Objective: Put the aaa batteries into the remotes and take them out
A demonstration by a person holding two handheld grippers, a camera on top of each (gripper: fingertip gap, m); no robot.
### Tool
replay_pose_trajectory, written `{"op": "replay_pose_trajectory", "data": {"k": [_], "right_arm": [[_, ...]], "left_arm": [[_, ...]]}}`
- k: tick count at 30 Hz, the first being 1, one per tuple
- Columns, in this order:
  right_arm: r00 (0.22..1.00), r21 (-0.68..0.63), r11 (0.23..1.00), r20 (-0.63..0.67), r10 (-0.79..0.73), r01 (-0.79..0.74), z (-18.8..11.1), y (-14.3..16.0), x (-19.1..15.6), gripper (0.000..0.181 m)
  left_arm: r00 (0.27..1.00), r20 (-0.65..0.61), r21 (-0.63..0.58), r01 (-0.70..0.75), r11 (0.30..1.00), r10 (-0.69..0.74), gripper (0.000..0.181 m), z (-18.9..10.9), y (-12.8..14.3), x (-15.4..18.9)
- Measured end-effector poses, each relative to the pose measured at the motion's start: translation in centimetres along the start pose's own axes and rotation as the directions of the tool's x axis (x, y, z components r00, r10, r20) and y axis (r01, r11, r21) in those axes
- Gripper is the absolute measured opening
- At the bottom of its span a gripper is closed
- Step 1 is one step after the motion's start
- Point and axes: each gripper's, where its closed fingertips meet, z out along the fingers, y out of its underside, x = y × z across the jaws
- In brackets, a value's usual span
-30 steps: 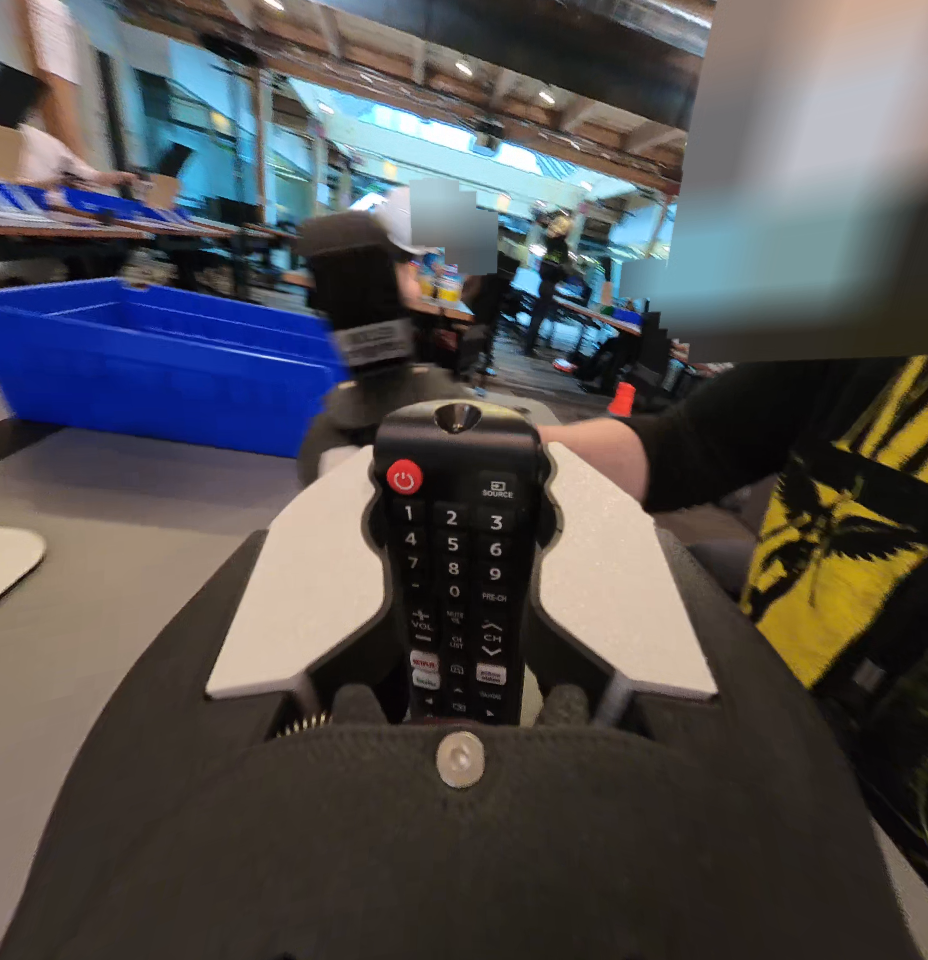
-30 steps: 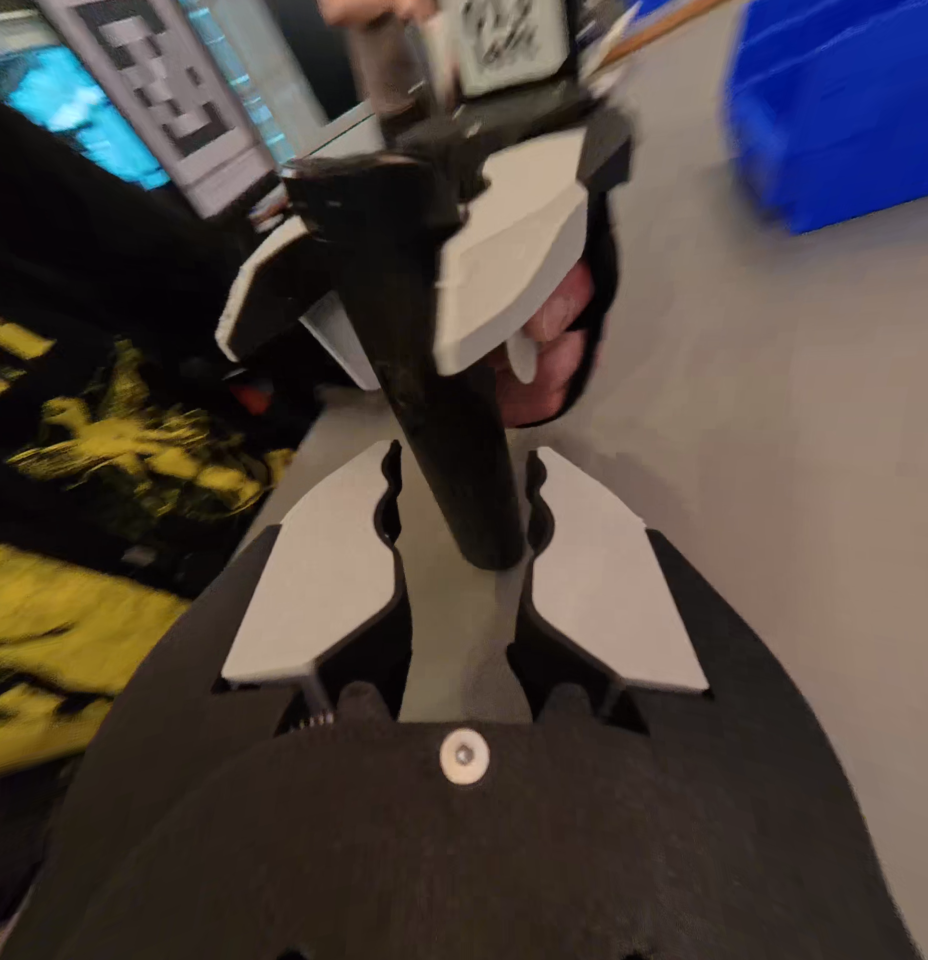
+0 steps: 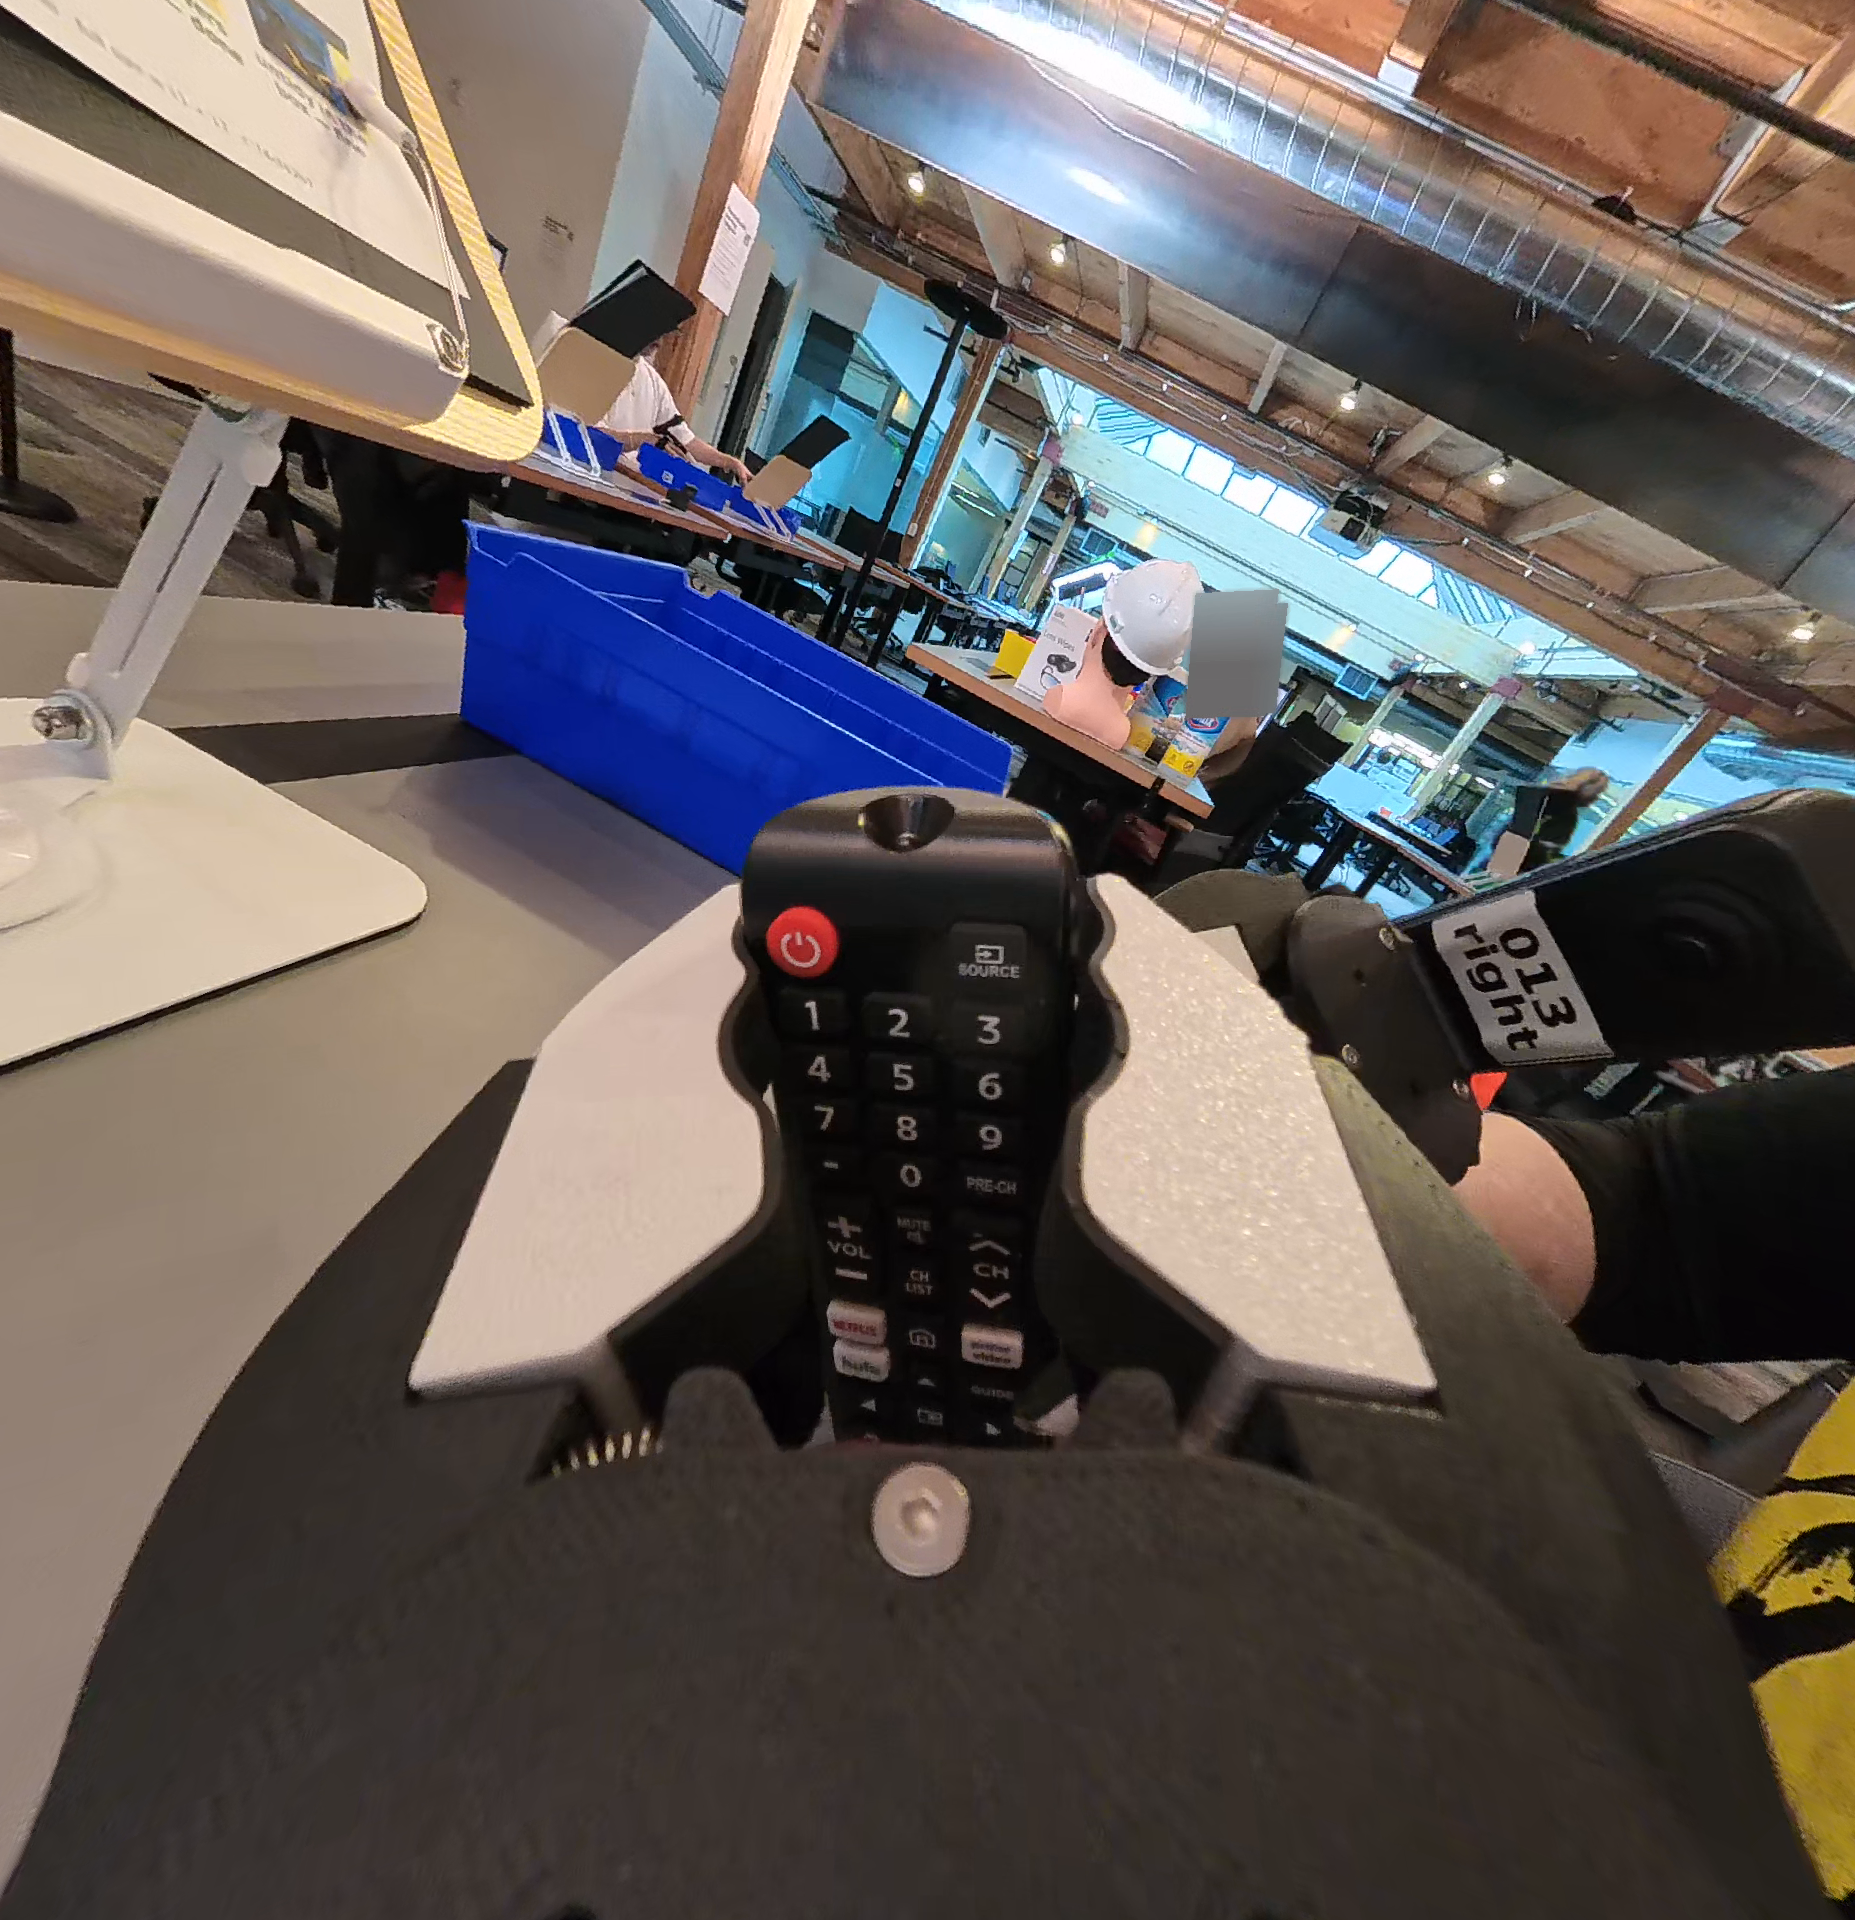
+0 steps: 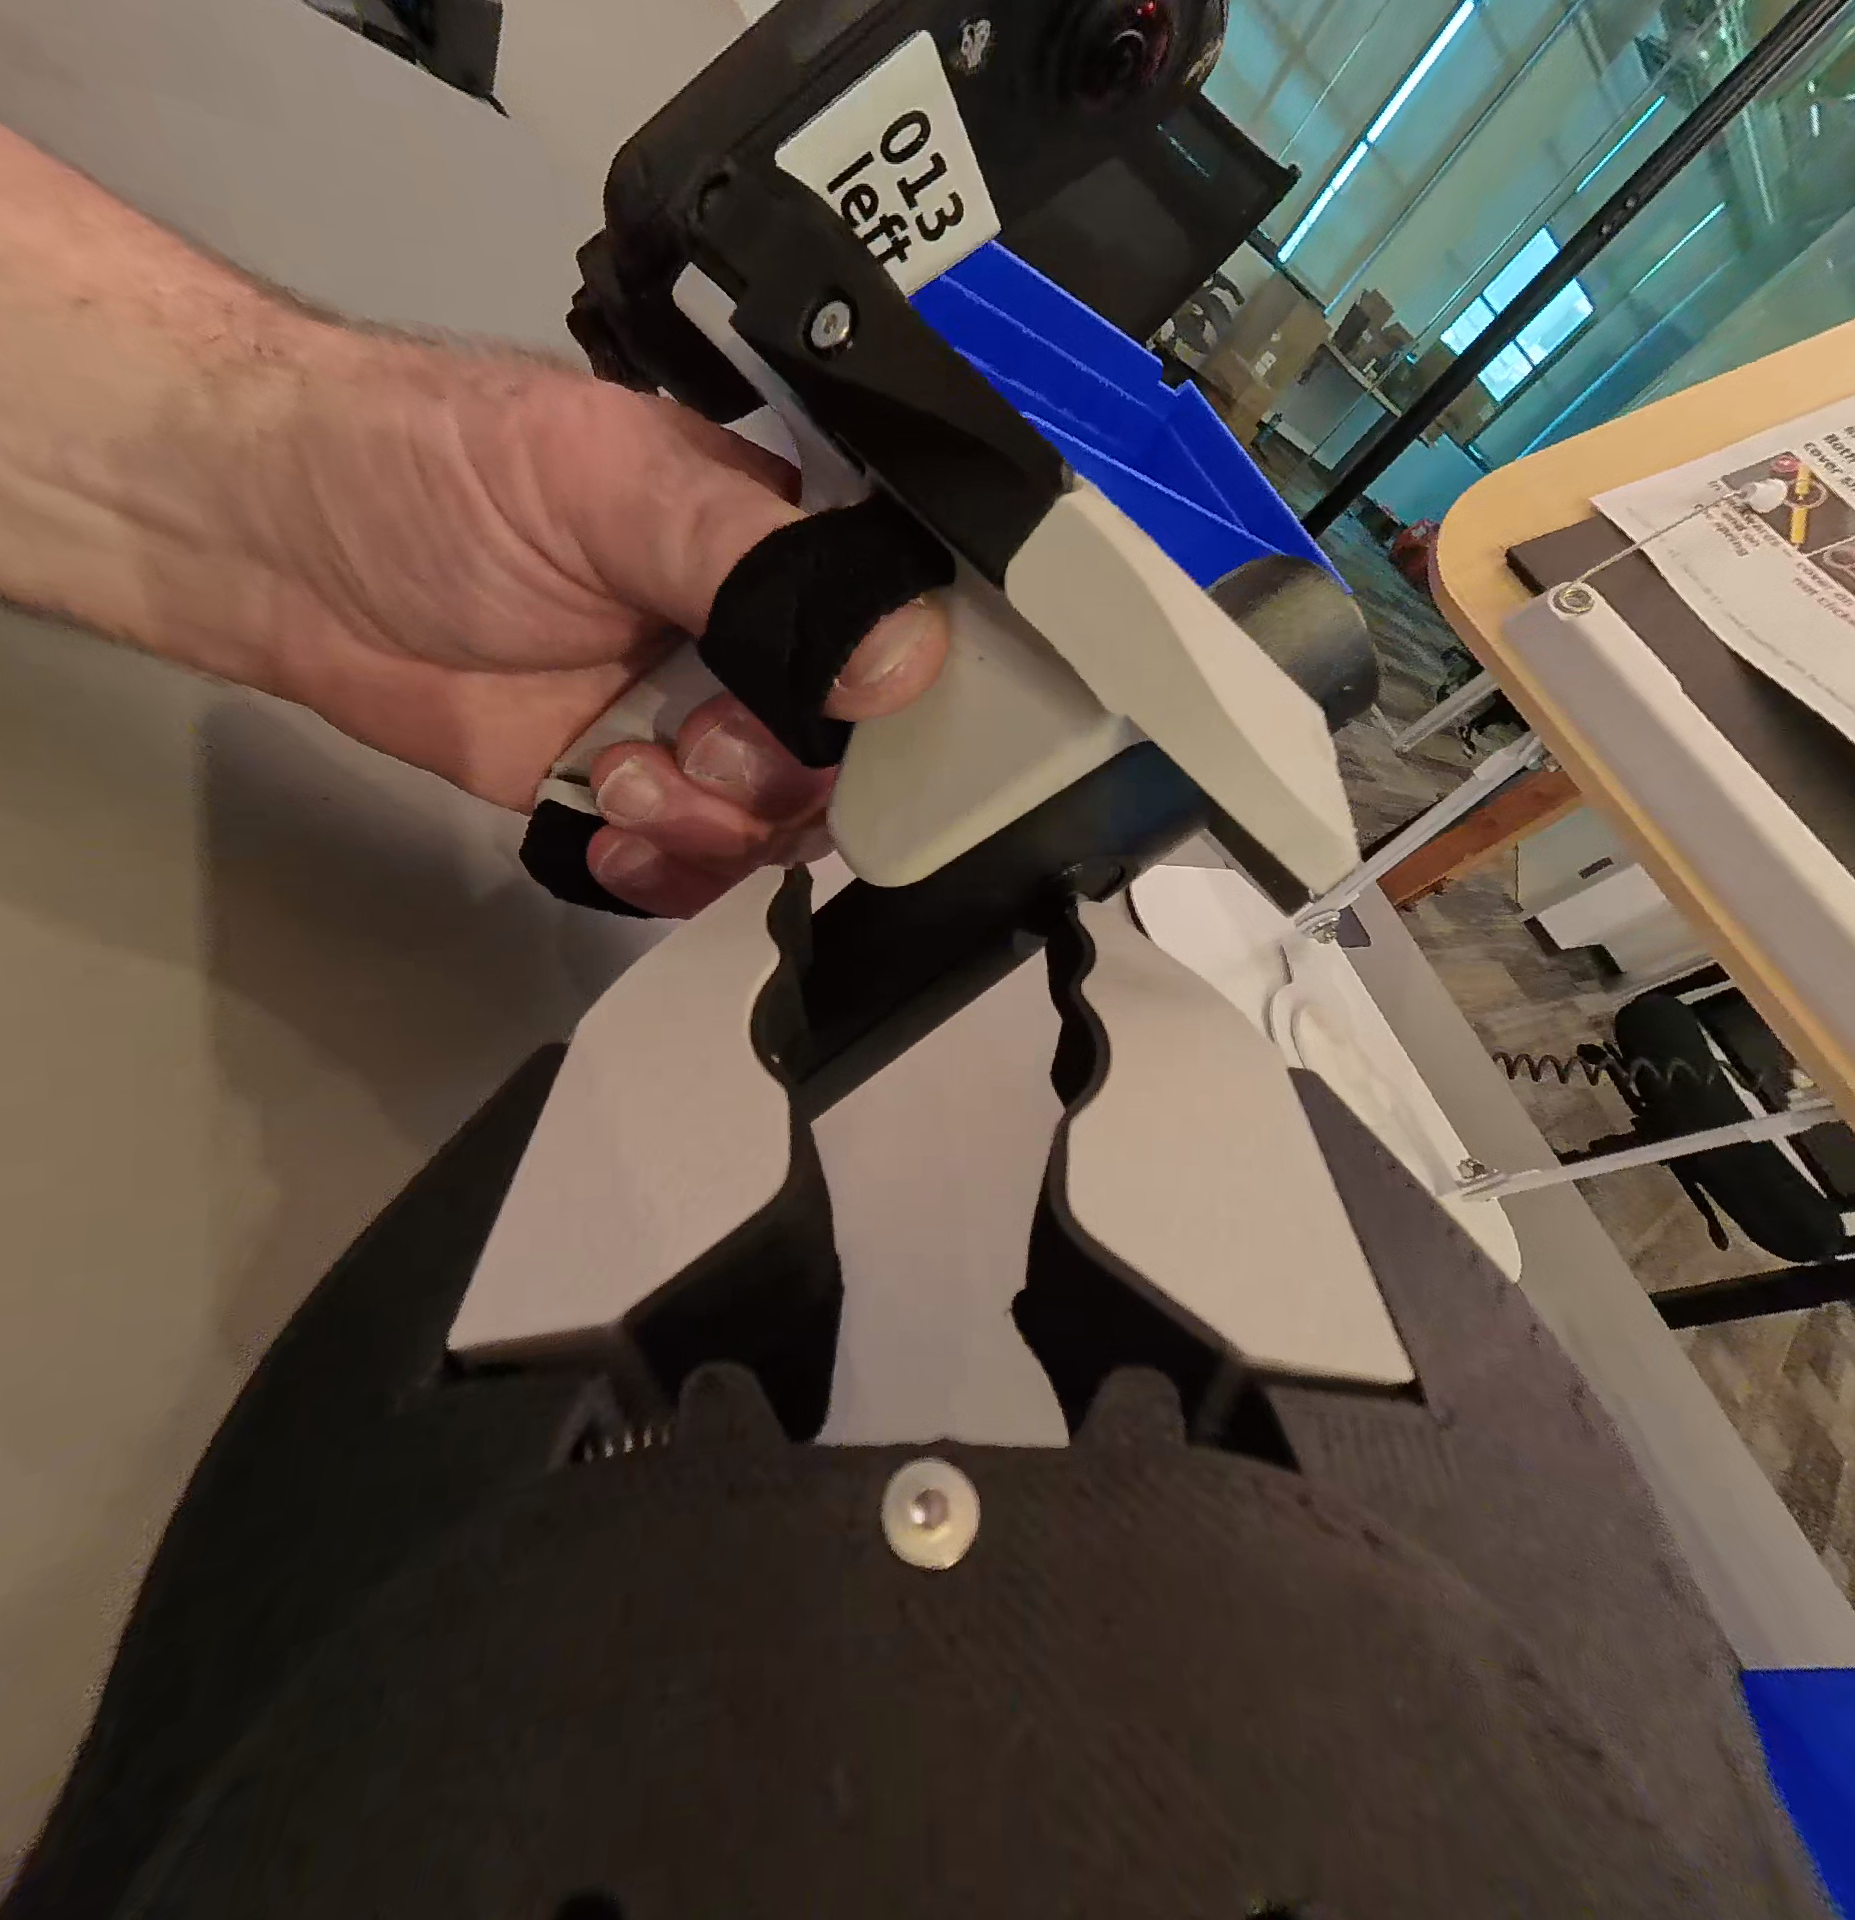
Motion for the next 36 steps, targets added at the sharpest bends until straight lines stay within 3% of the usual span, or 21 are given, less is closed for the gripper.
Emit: {"op": "replay_pose_trajectory", "data": {"k": [15, 17, 18, 21, 24, 28, 31, 34, 36], "right_arm": [[0.996, -0.076, 0.993, 0.034, -0.086, 0.088, -0.1, -0.1, -0.6, 0.035], [0.991, -0.013, 0.996, 0.097, -0.091, 0.093, -0.4, -0.7, -1.7, 0.026], [0.99, 0.001, 0.996, 0.103, -0.094, 0.094, -0.5, -0.6, -1.7, 0.024], [0.995, 0.008, 1.0, 0.098, -0.022, 0.021, -0.2, -0.7, -1.4, 0.016], [0.999, 0.01, 0.999, 0.038, -0.032, 0.032, -0.1, -0.7, -0.4, 0.014], [0.998, -0.036, 0.999, 0.059, -0.009, 0.011, -0.1, 0.2, -0.6, 0.039], [0.995, -0.083, 0.996, 0.102, 0.0, 0.008, -0.7, 1.8, -1.0, 0.044], [0.98, -0.077, 0.992, 0.165, 0.111, -0.099, -2.2, 2.3, -0.7, 0.029], [0.942, -0.082, 0.967, 0.221, 0.253, -0.241, -2.3, 2.3, -0.6, 0.037]], "left_arm": [[0.998, 0.031, -0.008, 0.062, 0.998, -0.062, 0.055, -0.1, 0.7, -0.7], [0.997, -0.045, -0.09, 0.061, 0.994, -0.065, 0.054, 0.1, 1.6, 0.3], [0.997, -0.029, -0.074, 0.07, 0.995, -0.072, 0.054, 0.1, 1.5, 0.1], [0.997, 0.012, -0.024, 0.075, 0.997, -0.075, 0.055, -0.3, 0.8, -0.8], [0.999, 0.049, 0.051, -0.008, 0.999, 0.006, 0.055, -0.2, -1.2, -1.0], [0.999, -0.02, 0.074, 0.033, 0.997, -0.031, 0.055, 0.3, -1.2, -0.6], [0.999, -0.03, 0.065, 0.03, 0.997, -0.029, 0.055, -0.2, -1.1, -1.0], [0.993, -0.102, 0.129, 0.072, 0.989, -0.059, 0.055, -1.2, -2.4, -0.7], [0.979, -0.177, 0.177, 0.13, 0.976, -0.099, 0.054, -1.8, -3.2, -0.3]]}}
